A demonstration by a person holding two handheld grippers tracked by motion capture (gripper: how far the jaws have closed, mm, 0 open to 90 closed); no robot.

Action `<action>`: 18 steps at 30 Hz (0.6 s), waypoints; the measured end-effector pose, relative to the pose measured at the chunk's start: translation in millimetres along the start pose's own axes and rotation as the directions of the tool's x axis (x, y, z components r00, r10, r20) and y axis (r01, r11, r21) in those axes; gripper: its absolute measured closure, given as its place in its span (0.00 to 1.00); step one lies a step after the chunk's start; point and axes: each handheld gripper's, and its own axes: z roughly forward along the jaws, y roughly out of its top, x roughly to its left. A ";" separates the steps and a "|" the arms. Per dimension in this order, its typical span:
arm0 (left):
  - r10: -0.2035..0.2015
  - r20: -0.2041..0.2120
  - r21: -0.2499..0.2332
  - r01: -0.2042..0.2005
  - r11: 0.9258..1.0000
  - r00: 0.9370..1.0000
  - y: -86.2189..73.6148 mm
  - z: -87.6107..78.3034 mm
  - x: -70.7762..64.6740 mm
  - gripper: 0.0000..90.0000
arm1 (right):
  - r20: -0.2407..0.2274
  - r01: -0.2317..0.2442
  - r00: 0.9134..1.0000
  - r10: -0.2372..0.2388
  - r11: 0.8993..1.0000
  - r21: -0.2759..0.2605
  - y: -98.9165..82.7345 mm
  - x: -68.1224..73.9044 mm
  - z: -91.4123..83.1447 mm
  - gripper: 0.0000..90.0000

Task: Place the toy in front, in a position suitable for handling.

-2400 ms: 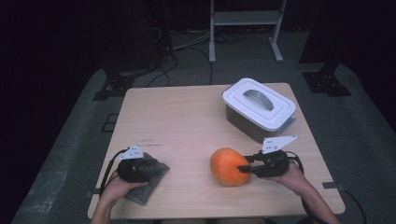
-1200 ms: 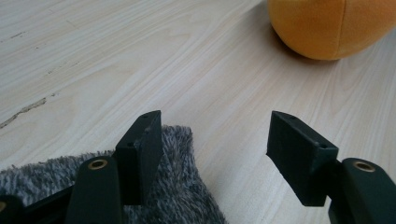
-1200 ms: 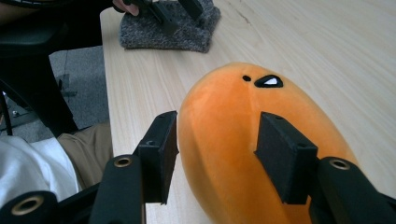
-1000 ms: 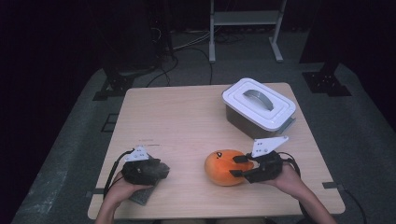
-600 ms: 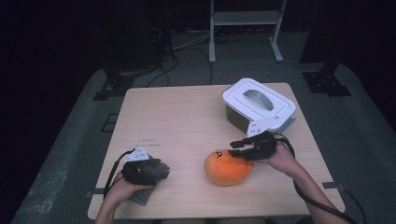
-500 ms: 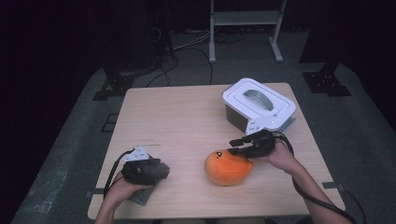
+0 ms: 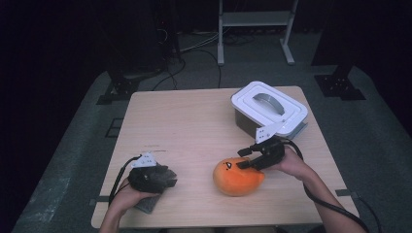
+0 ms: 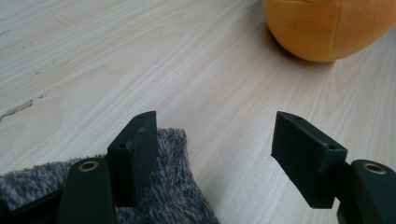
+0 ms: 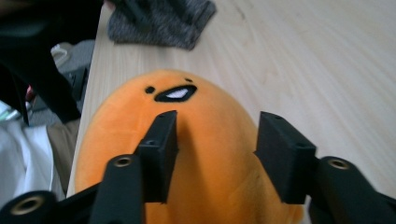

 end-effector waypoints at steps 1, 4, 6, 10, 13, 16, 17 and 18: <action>0.001 0.000 0.000 -0.001 1.000 1.000 0.1 0.1 -0.1 0.34 | 0.000 0.004 1.000 -0.004 1.000 0.010 -1.2 2.8 1.3 0.47; 0.002 -0.001 0.000 -0.002 1.000 1.000 0.3 -0.3 -0.4 0.34 | -0.014 0.027 1.000 -0.027 0.999 0.028 -4.3 10.3 5.6 0.40; -0.003 0.001 -0.004 0.003 1.000 1.000 0.3 -0.4 -0.7 0.34 | -0.017 0.049 0.999 -0.048 0.998 0.034 -7.0 15.6 8.7 0.39; 0.000 0.005 -0.001 0.000 1.000 1.000 0.1 0.6 -1.1 0.34 | -0.012 0.076 0.997 -0.076 0.997 0.031 -12.4 24.5 13.1 0.40; 0.005 0.008 -0.001 -0.005 1.000 1.000 0.7 1.4 -1.6 0.33 | -0.017 0.087 0.996 -0.087 0.996 0.027 -15.4 30.4 16.2 0.44; 0.010 0.011 -0.006 -0.010 1.000 1.000 2.3 1.7 -3.3 0.32 | -0.023 0.079 0.997 -0.078 0.996 0.028 -17.9 35.3 20.7 0.49; 0.010 0.011 -0.006 -0.010 1.000 1.000 2.3 1.7 -3.3 0.32 | -0.023 0.079 0.997 -0.078 0.996 0.028 -17.9 35.3 20.7 0.49; 0.013 0.012 -0.010 -0.013 1.000 1.000 3.0 1.7 -4.3 0.32 | -0.004 0.075 0.997 -0.075 0.997 0.023 -18.1 38.8 22.4 0.52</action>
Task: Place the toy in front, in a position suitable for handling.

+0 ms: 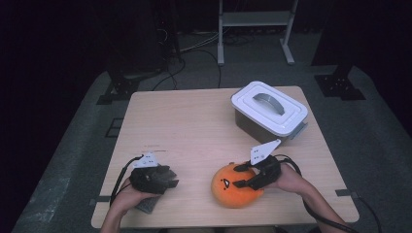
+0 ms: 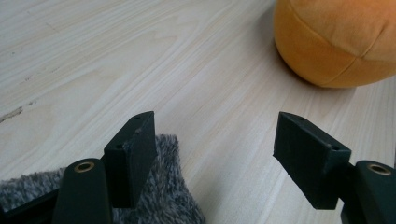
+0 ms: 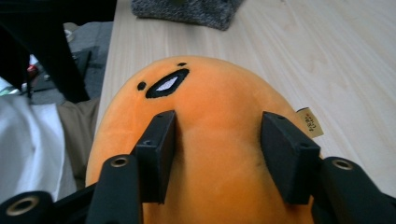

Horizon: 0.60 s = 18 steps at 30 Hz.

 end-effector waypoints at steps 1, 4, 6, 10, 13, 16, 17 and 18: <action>0.000 0.000 0.000 0.000 1.000 1.000 0.0 0.0 0.0 0.32 | 0.009 0.000 1.000 0.000 1.000 -0.003 0.1 1.2 0.1 0.53; -0.004 -0.001 0.007 0.004 1.000 1.000 -0.7 0.9 0.8 0.32 | 0.049 0.008 0.999 -0.007 1.000 -0.014 1.2 7.4 -0.9 0.64; -0.005 -0.001 0.009 0.005 1.000 1.000 -1.0 0.9 1.2 0.31 | 0.064 -0.006 0.998 0.007 1.000 -0.018 2.1 11.2 -2.3 0.70; -0.012 0.007 0.002 0.012 1.000 1.000 -1.2 0.0 2.2 0.31 | 0.096 -0.049 0.994 0.053 0.998 -0.040 6.4 17.2 -5.4 0.78; -0.009 0.013 0.003 0.009 1.000 1.000 -1.2 0.4 1.9 0.31 | 0.114 -0.075 0.990 0.081 0.995 -0.059 10.5 19.1 -8.3 0.80; -0.010 0.010 -0.002 0.010 1.000 1.000 -0.9 0.3 2.3 0.31 | 0.135 -0.083 0.987 0.090 0.995 -0.057 13.6 20.8 -10.4 0.81; -0.010 0.009 -0.003 0.010 1.000 1.000 -0.8 0.1 2.4 0.31 | 0.140 -0.086 0.986 0.094 0.995 -0.057 14.1 21.2 -10.8 0.81; -0.012 0.008 -0.004 0.012 1.000 1.000 -0.8 0.0 2.6 0.30 | 0.148 -0.089 0.984 0.097 0.994 -0.062 14.4 21.9 -11.4 0.81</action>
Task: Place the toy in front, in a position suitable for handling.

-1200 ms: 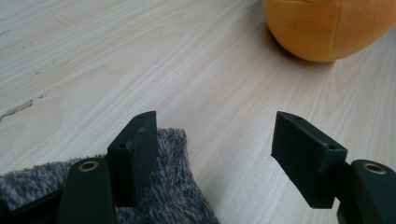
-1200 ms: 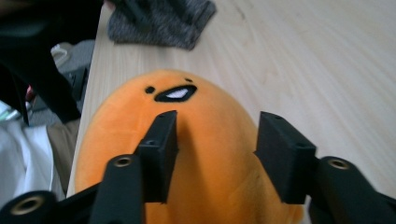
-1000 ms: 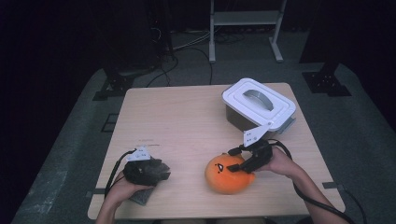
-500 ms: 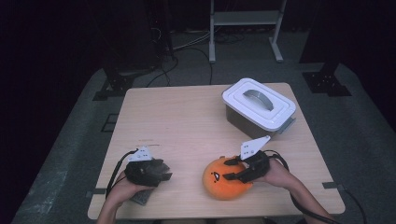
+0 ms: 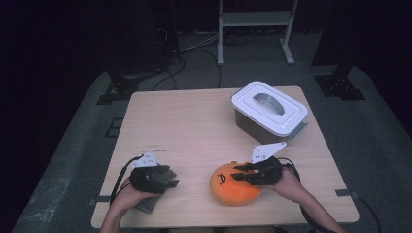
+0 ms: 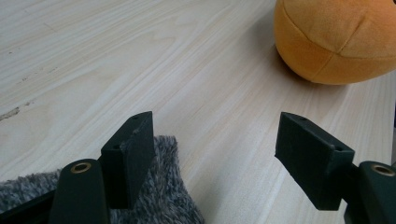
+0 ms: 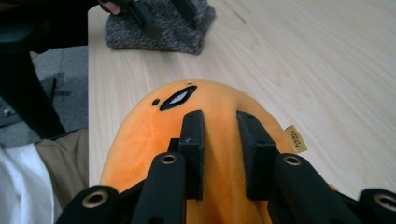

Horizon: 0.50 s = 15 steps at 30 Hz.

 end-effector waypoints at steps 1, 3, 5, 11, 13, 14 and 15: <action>0.000 0.000 0.000 0.000 1.000 1.000 0.0 0.0 0.0 0.30 | 0.000 0.000 1.000 0.000 1.000 0.000 0.0 0.0 0.0 0.81; -0.002 0.000 -0.001 0.002 1.000 1.000 -0.2 -0.1 0.5 0.30 | 0.014 -0.009 1.000 0.009 1.000 -0.019 -0.3 1.5 -2.0 0.81; -0.004 0.000 -0.005 0.004 1.000 1.000 -0.2 -0.4 0.8 0.30 | 0.039 -0.013 0.999 0.015 0.999 -0.040 -1.6 3.1 -4.9 0.81; -0.007 -0.002 -0.009 0.007 1.000 1.000 0.0 0.0 1.0 0.28 | 0.036 -0.035 0.999 0.037 0.998 -0.048 -14.2 5.7 -4.2 0.77; -0.020 0.000 -0.012 0.020 1.000 1.000 -0.3 0.6 2.5 0.26 | 0.021 -0.045 0.999 0.046 0.997 -0.057 -16.9 6.6 -6.1 0.70; -0.023 0.000 -0.011 0.023 1.000 1.000 -0.1 0.8 3.2 0.25 | 0.022 -0.049 0.999 0.050 0.997 -0.060 -17.4 6.8 -7.3 0.67; -0.028 -0.001 -0.013 0.028 1.000 1.000 0.0 1.0 3.5 0.25 | 0.008 -0.054 0.998 0.054 0.997 -0.061 -17.7 6.0 -8.5 0.64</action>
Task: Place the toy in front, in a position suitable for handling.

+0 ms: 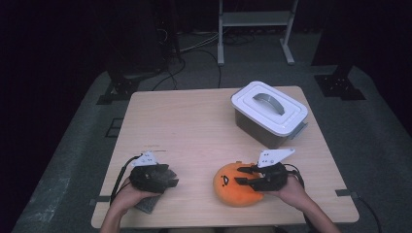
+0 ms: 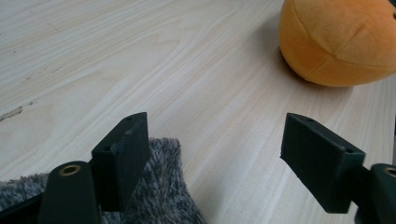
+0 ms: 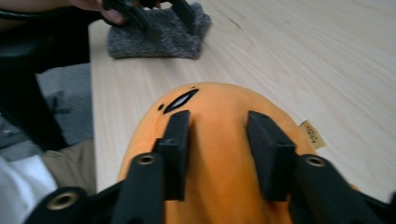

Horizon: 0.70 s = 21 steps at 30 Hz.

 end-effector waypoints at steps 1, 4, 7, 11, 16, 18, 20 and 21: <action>-0.002 -0.001 -0.002 0.002 1.000 1.000 0.1 -0.1 0.3 0.24 | -0.007 -0.005 1.000 0.005 1.000 -0.004 0.0 -1.0 -0.8 0.62; 0.000 -0.004 -0.005 0.000 1.000 1.000 -0.1 -0.2 1.5 0.23 | -0.008 -0.015 1.000 0.015 1.000 -0.004 1.0 -3.9 -3.0 0.58; -0.003 -0.004 -0.004 0.003 1.000 1.000 -0.3 0.2 2.5 0.23 | -0.022 -0.023 1.000 0.022 1.000 -0.012 2.7 -6.1 -3.8 0.55; -0.002 -0.004 -0.007 0.002 1.000 1.000 0.1 -0.1 2.6 0.22 | -0.032 -0.022 0.999 0.022 1.000 -0.019 6.4 -8.5 -6.7 0.50; 0.008 -0.013 -0.016 -0.008 1.000 1.000 1.0 -1.2 1.8 0.22 | -0.032 -0.024 0.999 0.023 1.000 -0.018 10.9 -12.3 -13.6 0.46; 0.014 -0.016 -0.022 -0.015 1.000 1.000 1.2 -2.6 1.4 0.22 | -0.024 -0.030 0.999 0.030 1.000 -0.009 12.1 -15.9 -16.7 0.43; 0.014 -0.021 -0.026 -0.014 1.000 1.000 1.0 -3.9 1.4 0.21 | -0.013 -0.033 0.999 0.033 0.999 -0.015 12.9 -20.4 -20.7 0.42; 0.014 -0.023 -0.029 -0.014 0.999 1.000 0.9 -4.4 1.8 0.21 | -0.005 -0.033 0.999 0.033 0.999 -0.016 13.5 -22.7 -22.4 0.41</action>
